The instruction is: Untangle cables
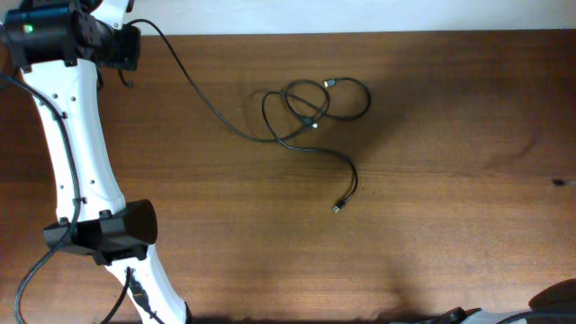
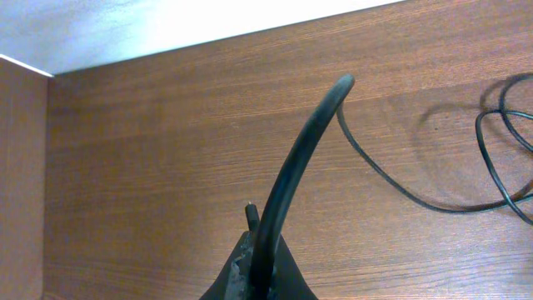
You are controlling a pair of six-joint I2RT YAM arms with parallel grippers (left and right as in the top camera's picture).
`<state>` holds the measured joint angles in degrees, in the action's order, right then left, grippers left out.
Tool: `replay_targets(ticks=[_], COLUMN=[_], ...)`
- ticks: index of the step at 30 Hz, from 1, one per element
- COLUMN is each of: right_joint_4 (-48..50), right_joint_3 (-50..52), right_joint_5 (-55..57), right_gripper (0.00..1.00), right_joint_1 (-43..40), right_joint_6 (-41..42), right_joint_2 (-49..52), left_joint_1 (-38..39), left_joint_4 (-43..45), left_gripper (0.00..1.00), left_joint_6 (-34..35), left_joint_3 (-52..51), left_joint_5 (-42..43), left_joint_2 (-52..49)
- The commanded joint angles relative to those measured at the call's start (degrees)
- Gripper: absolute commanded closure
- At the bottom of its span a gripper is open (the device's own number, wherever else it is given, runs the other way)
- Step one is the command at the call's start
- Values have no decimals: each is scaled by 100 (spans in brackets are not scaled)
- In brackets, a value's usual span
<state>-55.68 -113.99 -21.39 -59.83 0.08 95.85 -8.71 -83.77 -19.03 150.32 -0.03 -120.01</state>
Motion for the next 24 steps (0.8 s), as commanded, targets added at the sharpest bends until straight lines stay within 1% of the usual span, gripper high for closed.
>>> replay_targets(ticks=[1,5,12,14,17,24], right_joint_4=[-20,-63,-164,-127,-42,343], right_joint_3=[-140,-140,-140,-140,-140,-140], right_joint_5=[-177,216,260,476,815,813], right_gripper=[96,96,96,96,96,96], right_joint_1=[302,750,1449,1665,1792,1878], right_joint_6=[59,17,-55,-81,-131,-175], right_joint_2=[11,11,11,11,24,391], left_joint_1=[-35,-31,50,81,83,98], left_joint_4=[33,31,26,26,17,9], left_gripper=[100,100,100,100,100,100], left_joint_6=[35,35,35,33,33,35], left_joint_3=[48,48,48,48,48,48], left_joint_5=[111,129,131,129,131,131], left_joint_2=[4,4,4,4,4,4])
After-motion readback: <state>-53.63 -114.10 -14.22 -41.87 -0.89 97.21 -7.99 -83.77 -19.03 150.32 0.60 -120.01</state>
